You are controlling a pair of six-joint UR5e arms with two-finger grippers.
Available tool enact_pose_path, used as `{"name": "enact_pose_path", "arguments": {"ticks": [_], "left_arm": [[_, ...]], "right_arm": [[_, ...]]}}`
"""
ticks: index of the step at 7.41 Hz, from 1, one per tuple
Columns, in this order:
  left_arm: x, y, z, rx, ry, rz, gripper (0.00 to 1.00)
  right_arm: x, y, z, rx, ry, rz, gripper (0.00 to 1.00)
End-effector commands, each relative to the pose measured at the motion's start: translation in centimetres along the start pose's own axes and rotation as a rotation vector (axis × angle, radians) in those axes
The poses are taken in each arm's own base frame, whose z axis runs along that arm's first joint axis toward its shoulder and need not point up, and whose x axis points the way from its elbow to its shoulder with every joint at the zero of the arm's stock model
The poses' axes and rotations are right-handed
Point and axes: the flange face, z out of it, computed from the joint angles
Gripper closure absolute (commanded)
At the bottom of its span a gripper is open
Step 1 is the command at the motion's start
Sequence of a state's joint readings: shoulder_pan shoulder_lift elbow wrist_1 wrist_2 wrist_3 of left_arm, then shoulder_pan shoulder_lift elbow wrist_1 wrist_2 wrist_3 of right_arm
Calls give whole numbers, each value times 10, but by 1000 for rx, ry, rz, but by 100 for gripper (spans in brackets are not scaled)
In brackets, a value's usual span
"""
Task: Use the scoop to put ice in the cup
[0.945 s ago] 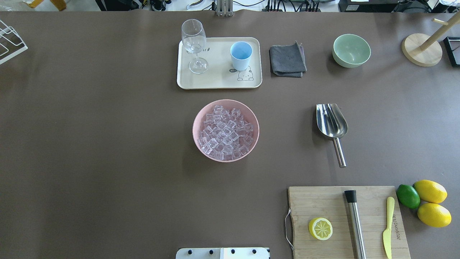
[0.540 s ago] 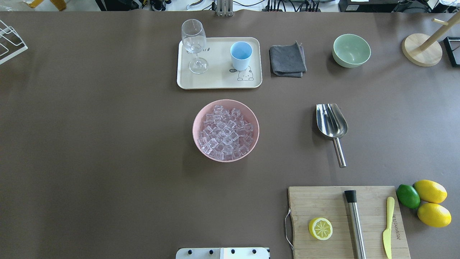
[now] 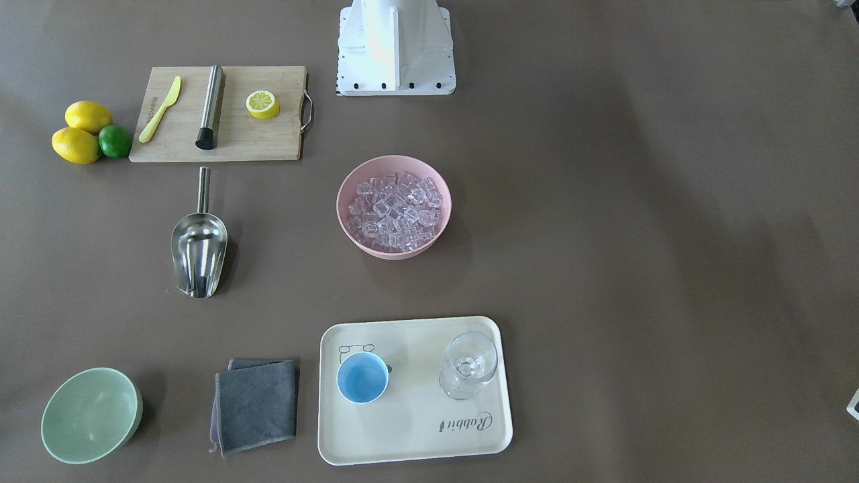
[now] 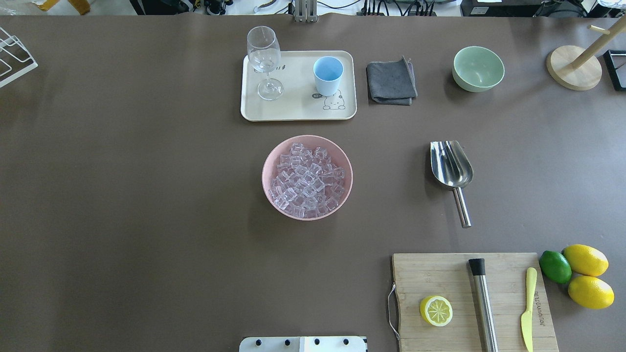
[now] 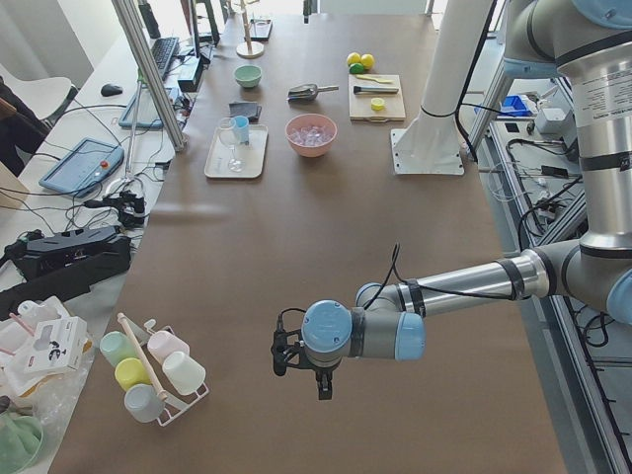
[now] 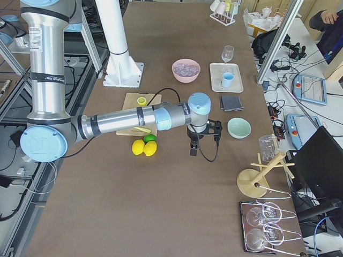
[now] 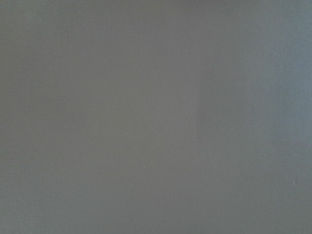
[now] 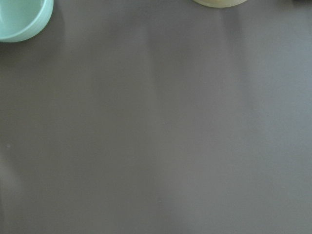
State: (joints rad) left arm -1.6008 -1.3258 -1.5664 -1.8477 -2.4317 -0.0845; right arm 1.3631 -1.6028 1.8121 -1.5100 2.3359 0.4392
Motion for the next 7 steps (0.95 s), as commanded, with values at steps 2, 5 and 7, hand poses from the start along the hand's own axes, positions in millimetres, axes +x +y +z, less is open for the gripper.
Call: {"name": "enact_pose_path", "arguments": {"ticks": [2, 5, 7], "left_arm": [[3, -9, -4, 11, -3, 6, 2], [0, -8, -2, 8, -1, -3, 2], [9, -13, -8, 21, 6, 18, 2]], "right_arm": [[-134, 32, 3, -12, -40, 31, 0], [-139, 37, 3, -30, -27, 37, 0], [-161, 27, -6, -5, -38, 38, 0]]}}
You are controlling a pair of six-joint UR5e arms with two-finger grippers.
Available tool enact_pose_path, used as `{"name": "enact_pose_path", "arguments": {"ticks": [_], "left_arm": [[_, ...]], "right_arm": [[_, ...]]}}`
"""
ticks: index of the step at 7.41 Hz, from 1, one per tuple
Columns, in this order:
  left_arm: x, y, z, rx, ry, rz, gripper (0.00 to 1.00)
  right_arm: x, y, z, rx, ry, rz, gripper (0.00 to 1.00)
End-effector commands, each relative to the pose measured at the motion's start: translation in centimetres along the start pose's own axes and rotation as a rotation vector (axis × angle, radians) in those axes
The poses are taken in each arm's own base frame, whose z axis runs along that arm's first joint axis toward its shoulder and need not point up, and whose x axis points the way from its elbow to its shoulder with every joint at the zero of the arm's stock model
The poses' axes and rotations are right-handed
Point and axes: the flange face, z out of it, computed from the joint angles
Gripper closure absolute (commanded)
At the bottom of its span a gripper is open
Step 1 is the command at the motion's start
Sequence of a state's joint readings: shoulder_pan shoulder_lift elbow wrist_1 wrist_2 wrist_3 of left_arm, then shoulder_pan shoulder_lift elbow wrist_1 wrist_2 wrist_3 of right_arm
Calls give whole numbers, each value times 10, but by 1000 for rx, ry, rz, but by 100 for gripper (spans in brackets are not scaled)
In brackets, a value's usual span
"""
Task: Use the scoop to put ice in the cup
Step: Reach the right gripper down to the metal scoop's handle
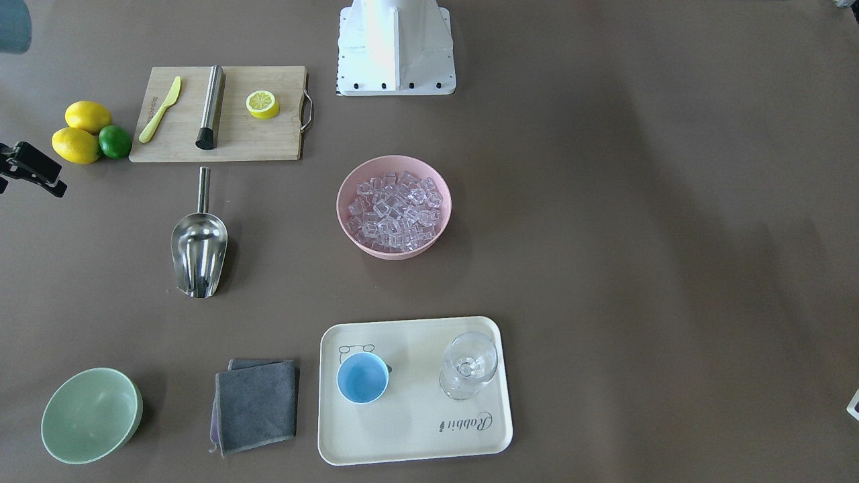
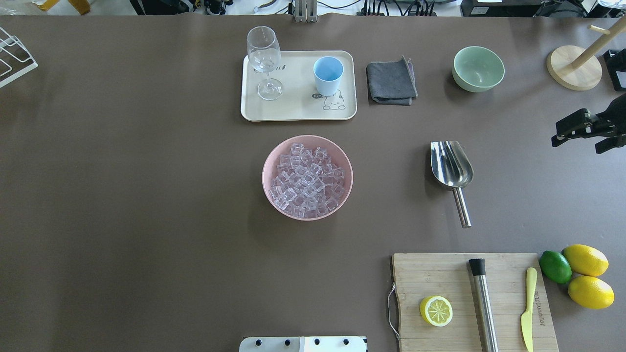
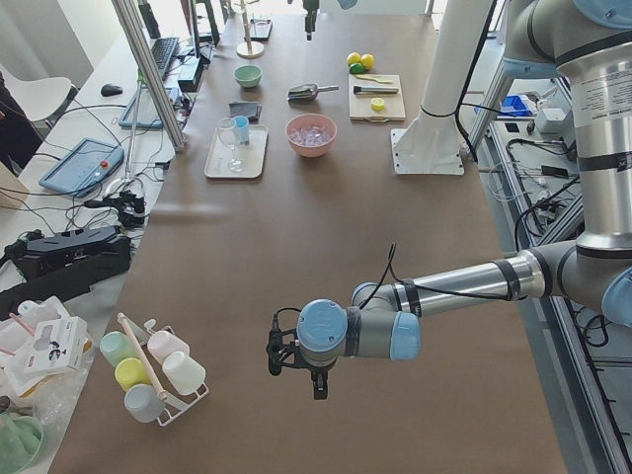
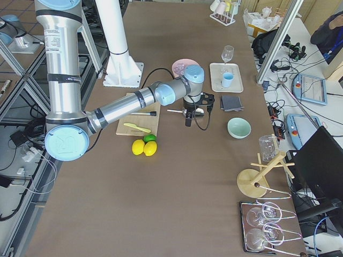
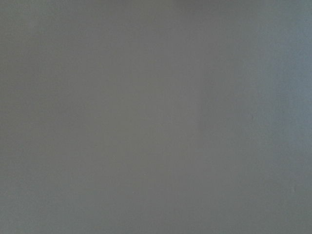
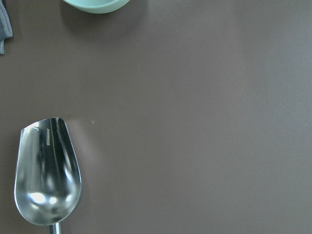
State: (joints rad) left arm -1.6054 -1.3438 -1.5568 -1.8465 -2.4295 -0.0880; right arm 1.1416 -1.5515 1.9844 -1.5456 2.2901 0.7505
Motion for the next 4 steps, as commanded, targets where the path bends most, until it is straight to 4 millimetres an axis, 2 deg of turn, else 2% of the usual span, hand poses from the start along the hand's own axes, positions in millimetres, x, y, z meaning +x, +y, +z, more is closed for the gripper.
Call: {"name": "enact_pose_path", "arguments": {"ticks": [1, 2, 3, 4], "left_arm": [[25, -13, -16, 32, 8, 53, 2], [40, -20, -24, 49, 45, 82, 2], [58, -27, -33, 66, 71, 118, 2], [89, -38, -35, 65, 78, 185, 2]], "right_arm": [[-24, -4, -7, 15, -15, 39, 0], [-52, -1, 3, 14, -10, -5, 1], [-85, 5, 11, 11, -18, 25, 1], [-124, 20, 29, 9, -8, -11, 1]]}}
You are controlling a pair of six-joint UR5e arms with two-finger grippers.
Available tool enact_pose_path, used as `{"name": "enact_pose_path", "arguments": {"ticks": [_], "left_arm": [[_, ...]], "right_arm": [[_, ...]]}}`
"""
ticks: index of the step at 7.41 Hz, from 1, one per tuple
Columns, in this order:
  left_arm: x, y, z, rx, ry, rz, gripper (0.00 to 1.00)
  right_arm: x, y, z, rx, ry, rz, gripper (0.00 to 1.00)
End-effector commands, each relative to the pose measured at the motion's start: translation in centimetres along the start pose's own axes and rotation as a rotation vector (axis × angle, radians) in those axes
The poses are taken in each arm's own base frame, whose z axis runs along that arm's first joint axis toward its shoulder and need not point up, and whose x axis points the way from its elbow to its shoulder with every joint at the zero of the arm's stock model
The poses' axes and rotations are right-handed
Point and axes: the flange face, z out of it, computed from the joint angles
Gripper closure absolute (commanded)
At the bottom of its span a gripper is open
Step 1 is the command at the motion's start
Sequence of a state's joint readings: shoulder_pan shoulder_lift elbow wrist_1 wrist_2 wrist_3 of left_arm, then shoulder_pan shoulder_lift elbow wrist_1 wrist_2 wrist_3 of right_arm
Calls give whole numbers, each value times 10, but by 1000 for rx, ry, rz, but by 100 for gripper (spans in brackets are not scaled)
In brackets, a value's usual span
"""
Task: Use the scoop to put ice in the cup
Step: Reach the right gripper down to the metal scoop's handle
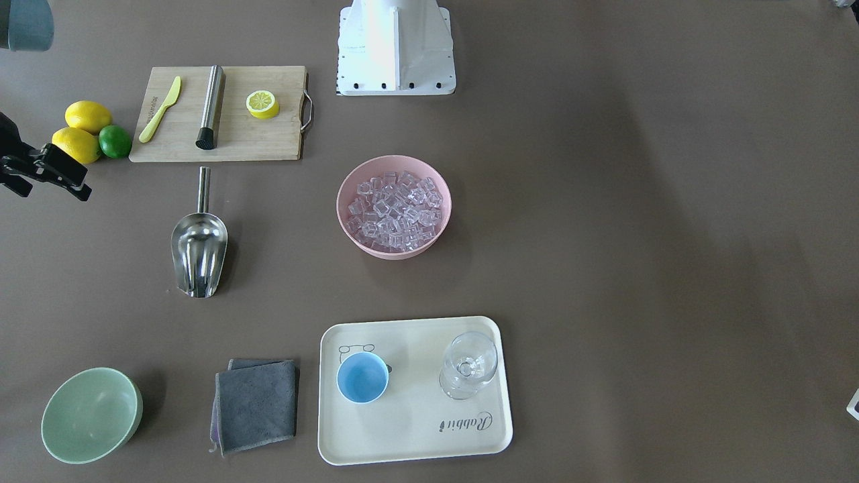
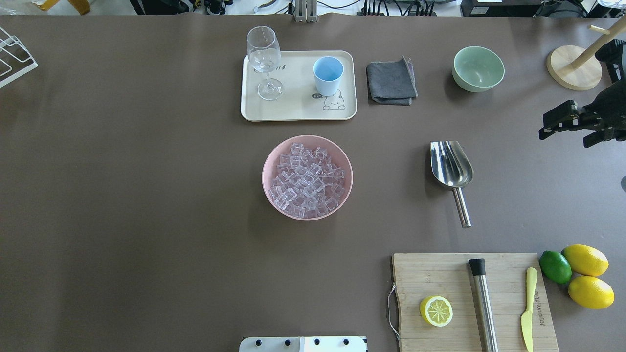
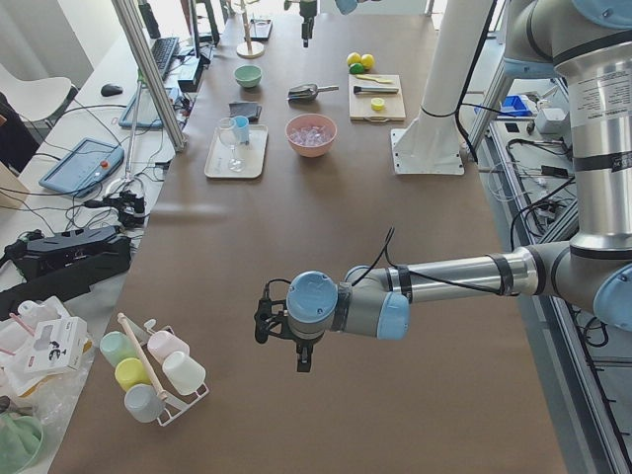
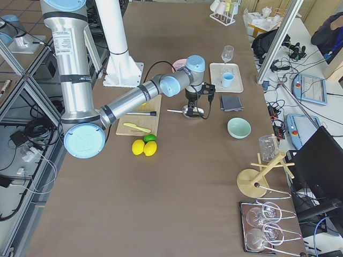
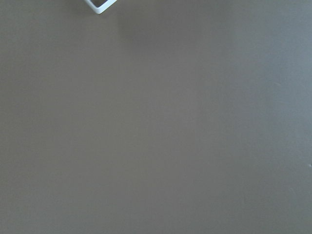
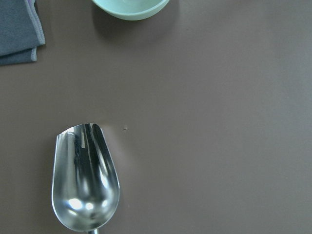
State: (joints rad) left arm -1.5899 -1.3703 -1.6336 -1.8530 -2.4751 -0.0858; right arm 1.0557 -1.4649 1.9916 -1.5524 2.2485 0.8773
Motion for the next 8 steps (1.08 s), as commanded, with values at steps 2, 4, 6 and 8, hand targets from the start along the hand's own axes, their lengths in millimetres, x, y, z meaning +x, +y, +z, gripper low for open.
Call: {"name": "enact_pose_path", "arguments": {"ticks": [2, 4, 6, 8], "left_arm": [[66, -26, 5, -17, 97, 140, 2], [131, -29, 36, -24, 133, 367, 2], [171, -38, 53, -48, 160, 457, 2], [197, -51, 60, -35, 181, 524, 2]], "right_arm": [[-110, 70, 68, -75, 17, -32, 1], [-123, 103, 98, -89, 27, -104, 1], [-119, 105, 115, -81, 48, -149, 1], [-111, 104, 120, -88, 61, -217, 1]]}}
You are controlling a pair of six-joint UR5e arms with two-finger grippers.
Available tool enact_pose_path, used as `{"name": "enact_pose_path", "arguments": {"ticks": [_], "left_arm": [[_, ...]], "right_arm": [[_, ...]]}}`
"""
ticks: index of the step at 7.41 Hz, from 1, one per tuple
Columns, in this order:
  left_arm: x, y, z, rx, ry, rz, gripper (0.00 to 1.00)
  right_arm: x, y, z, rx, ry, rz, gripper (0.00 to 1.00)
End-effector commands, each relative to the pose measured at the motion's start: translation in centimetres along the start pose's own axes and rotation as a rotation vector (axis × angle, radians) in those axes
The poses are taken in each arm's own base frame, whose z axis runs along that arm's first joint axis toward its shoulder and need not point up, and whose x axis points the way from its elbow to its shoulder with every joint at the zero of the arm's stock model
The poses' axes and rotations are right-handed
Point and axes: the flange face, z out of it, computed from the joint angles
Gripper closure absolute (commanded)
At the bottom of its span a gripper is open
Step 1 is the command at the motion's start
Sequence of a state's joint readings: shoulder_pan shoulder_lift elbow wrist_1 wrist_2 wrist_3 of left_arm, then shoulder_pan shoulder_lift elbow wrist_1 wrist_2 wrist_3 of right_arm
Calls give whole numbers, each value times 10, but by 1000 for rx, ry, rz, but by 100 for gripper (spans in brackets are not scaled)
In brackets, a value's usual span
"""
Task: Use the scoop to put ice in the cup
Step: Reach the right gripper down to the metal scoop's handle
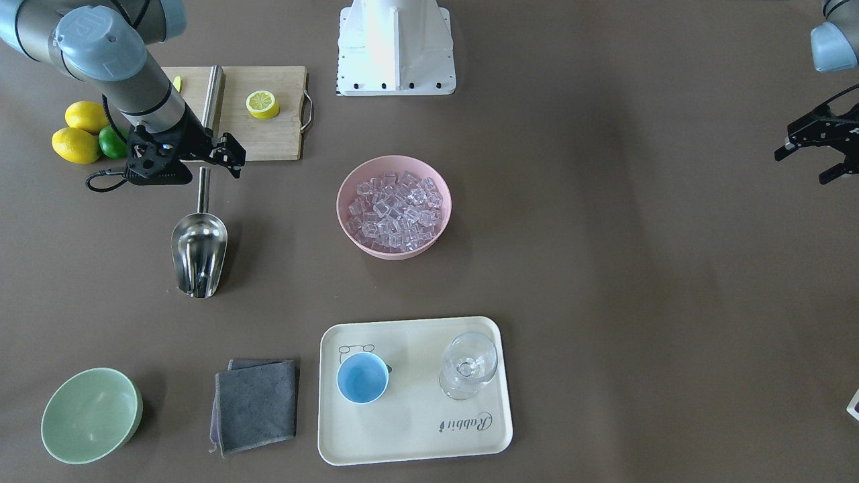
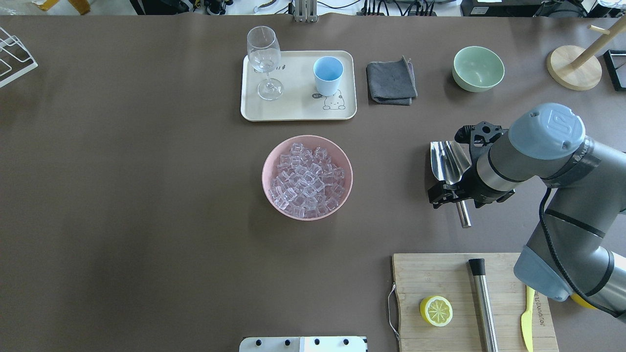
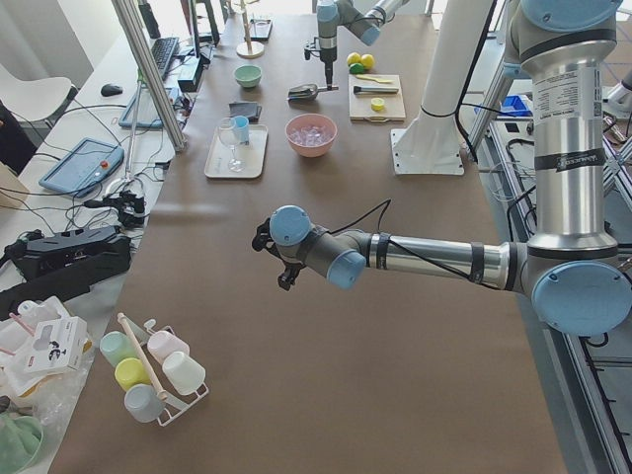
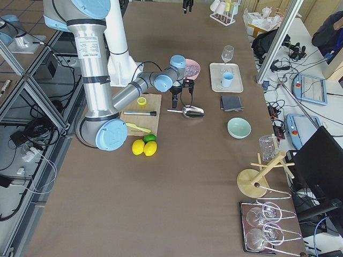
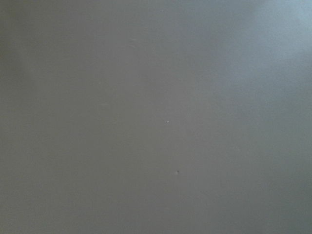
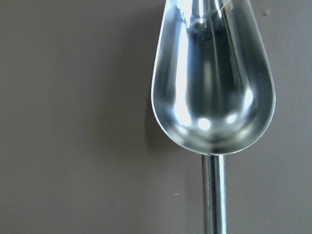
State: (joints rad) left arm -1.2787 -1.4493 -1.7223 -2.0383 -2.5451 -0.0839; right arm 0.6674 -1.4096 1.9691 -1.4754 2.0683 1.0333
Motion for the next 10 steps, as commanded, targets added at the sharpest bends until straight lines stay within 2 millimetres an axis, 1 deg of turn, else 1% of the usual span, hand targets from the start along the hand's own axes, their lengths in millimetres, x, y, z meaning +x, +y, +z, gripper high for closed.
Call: {"name": "enact_pose_path", "arguments": {"ticks": [1, 2, 3, 4, 5, 6, 7, 8, 9, 10], "left_arm": [[35, -51, 12, 23, 27, 124, 2], [39, -60, 14, 47, 0, 170, 2], [56, -77, 29, 80, -11, 265, 2], [95, -89, 63, 90, -7, 385, 2], [109, -94, 70, 137, -17, 458, 2], [129, -95, 87, 139, 16, 515, 2], [159, -102, 107, 201, 18, 618, 2], [182, -108, 133, 272, 7, 700, 2], [196, -101, 160, 325, 18, 761, 2], [195, -104, 169, 364, 36, 792, 2]], "right_arm": [[14, 0, 13, -4, 33, -40, 1], [21, -3, 19, 10, 57, -32, 1], [27, -3, 26, 1, 71, -16, 2], [28, -3, 29, -4, 77, -12, 8], [25, -3, 29, -3, 73, 5, 12], [22, -2, 29, -4, 69, 19, 20], [20, -1, 29, -9, 62, 16, 22], [20, 0, 34, -31, 28, 5, 21], [22, 4, 37, -69, 6, -10, 21], [23, 3, 40, -76, 10, -21, 20]]}}
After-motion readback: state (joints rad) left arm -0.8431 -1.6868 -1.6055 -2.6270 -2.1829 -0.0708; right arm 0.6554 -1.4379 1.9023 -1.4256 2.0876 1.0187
